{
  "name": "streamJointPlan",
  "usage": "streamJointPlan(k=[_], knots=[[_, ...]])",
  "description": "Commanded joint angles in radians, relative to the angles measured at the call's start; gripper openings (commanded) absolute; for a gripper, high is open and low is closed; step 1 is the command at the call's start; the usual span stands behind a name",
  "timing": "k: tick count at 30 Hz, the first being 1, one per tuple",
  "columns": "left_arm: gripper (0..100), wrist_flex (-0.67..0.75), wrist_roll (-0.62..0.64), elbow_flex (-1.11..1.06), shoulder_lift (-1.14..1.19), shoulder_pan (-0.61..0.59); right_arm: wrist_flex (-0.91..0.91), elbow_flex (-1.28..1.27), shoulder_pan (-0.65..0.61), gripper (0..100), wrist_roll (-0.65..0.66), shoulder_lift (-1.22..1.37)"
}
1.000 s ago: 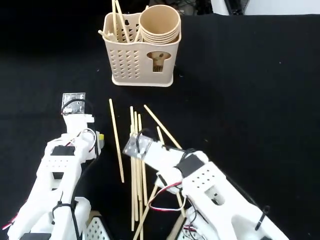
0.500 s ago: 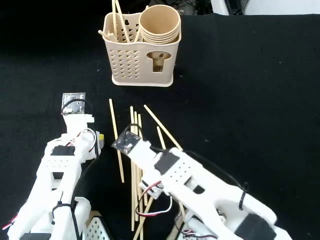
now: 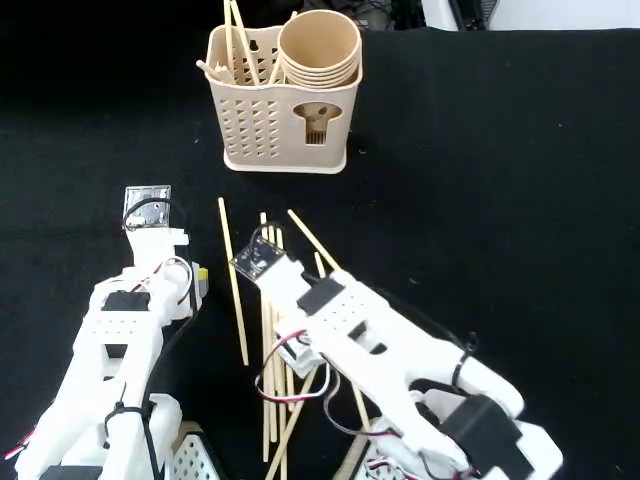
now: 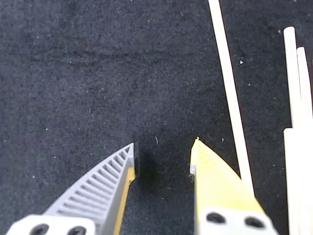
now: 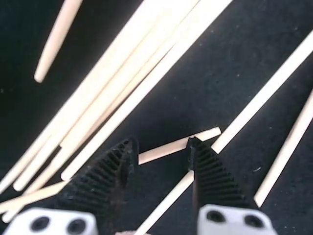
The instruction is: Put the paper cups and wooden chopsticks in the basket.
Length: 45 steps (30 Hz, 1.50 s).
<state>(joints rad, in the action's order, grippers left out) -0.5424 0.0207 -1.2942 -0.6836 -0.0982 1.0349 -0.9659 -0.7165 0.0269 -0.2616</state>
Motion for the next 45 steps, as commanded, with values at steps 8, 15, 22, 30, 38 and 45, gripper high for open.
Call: streamJointPlan(k=[8, 15, 22, 30, 38, 45], knots=[[20, 0.021, 0.000, 0.012, -0.009, -0.008, 0.037, 0.130, 0.018, 18.5, -0.075, 0.082], [20, 0.021, 0.000, 0.012, -0.009, -0.010, 0.037, 0.056, 0.025, 18.5, -0.072, -0.084], [20, 0.021, 0.000, 0.012, -0.009, -0.008, 0.041, -0.039, 0.020, 18.4, -0.071, -0.154], [20, 0.021, 0.000, 0.013, -0.009, -0.008, 0.037, -0.019, 0.020, 18.7, -0.077, -0.062], [20, 0.021, 0.000, 0.013, -0.009, -0.010, 0.035, 0.116, 0.018, 18.5, -0.080, 0.114], [20, 0.021, 0.000, 0.015, -0.009, -0.012, 0.035, 0.194, 0.023, 18.5, -0.121, 0.099]])
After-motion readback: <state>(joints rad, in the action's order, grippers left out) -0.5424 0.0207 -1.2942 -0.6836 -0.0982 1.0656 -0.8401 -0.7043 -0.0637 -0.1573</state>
